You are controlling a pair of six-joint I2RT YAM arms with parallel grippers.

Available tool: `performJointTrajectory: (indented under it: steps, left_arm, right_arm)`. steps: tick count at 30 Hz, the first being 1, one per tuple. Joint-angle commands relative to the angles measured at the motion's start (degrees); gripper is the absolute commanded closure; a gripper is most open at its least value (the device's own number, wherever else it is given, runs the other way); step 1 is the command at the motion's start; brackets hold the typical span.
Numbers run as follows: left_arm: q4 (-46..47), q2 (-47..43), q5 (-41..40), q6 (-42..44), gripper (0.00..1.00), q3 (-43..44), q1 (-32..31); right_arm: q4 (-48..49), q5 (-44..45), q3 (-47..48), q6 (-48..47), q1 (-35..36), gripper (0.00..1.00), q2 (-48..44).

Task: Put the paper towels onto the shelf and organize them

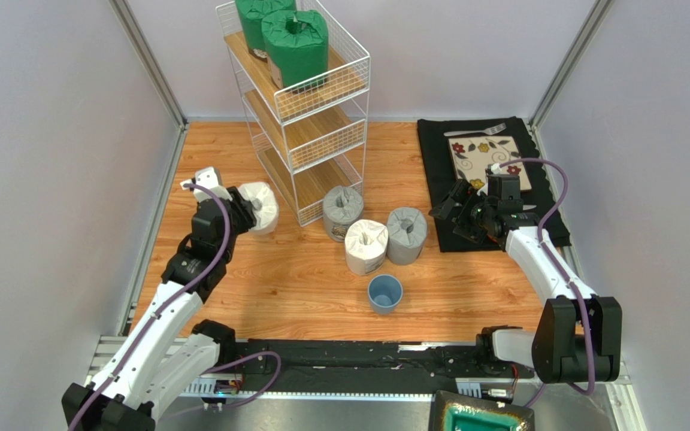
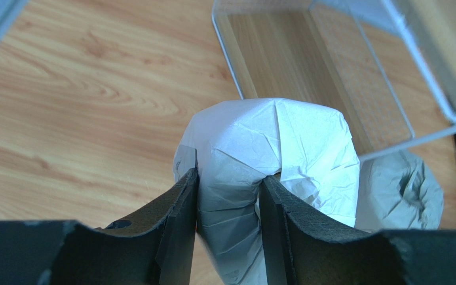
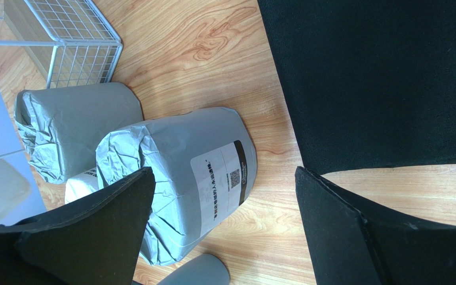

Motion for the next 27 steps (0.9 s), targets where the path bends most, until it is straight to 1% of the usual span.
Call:
performJointTrajectory:
  steps: [1, 8, 11, 12, 14, 15, 16, 18, 19, 27]
  left_arm:
    - [7.7, 0.64, -6.65, 4.41, 0.53, 6.09, -0.22]
    - [12.71, 5.2, -9.03, 8.55, 0.53, 12.42, -0.14]
    - [14.12, 7.83, -8.59, 9.61, 0.53, 15.93, 0.83]
    - [13.78, 8.72, -7.98, 9.61, 0.53, 18.2, 2.14]
    - [13.16, 10.91, -4.56, 7.86, 0.53, 20.33, 4.33]
    - [12.03, 11.79, -2.72, 6.81, 0.53, 22.42, 7.3]
    - [11.49, 12.5, 1.04, 4.45, 0.53, 23.49, 8.9]
    - [10.96, 14.87, 4.32, 2.67, 0.53, 26.03, 12.67]
    - [10.87, 15.66, 6.51, 1.8, 0.53, 26.92, 13.39]
    - [12.54, 23.13, 13.82, -1.54, 0.53, 34.48, 17.0]
  right_arm:
    - [0.97, -0.24, 0.45, -0.23, -0.22, 0.09, -0.86]
    - [0.52, 0.03, 0.71, -0.49, -0.22, 0.09, -1.13]
    - [0.53, 0.11, 0.8, -0.4, -0.13, 0.09, -1.04]
    - [0.52, 0.03, 0.8, -0.32, -0.22, 0.09, -1.04]
    - [0.61, -0.06, 0.98, -0.32, -0.22, 0.09, -1.04]
    - [0.61, -0.06, 0.89, -0.23, -0.22, 0.09, -1.04]
    - [0.61, 0.03, 0.89, -0.14, -0.22, 0.09, -1.04]
    - [0.7, -0.06, 0.89, -0.14, -0.22, 0.09, -1.04]
    - [0.7, -0.06, 0.89, -0.14, -0.22, 0.09, -0.95]
    - [0.79, 0.2, 0.98, 0.03, -0.31, 0.09, -0.78]
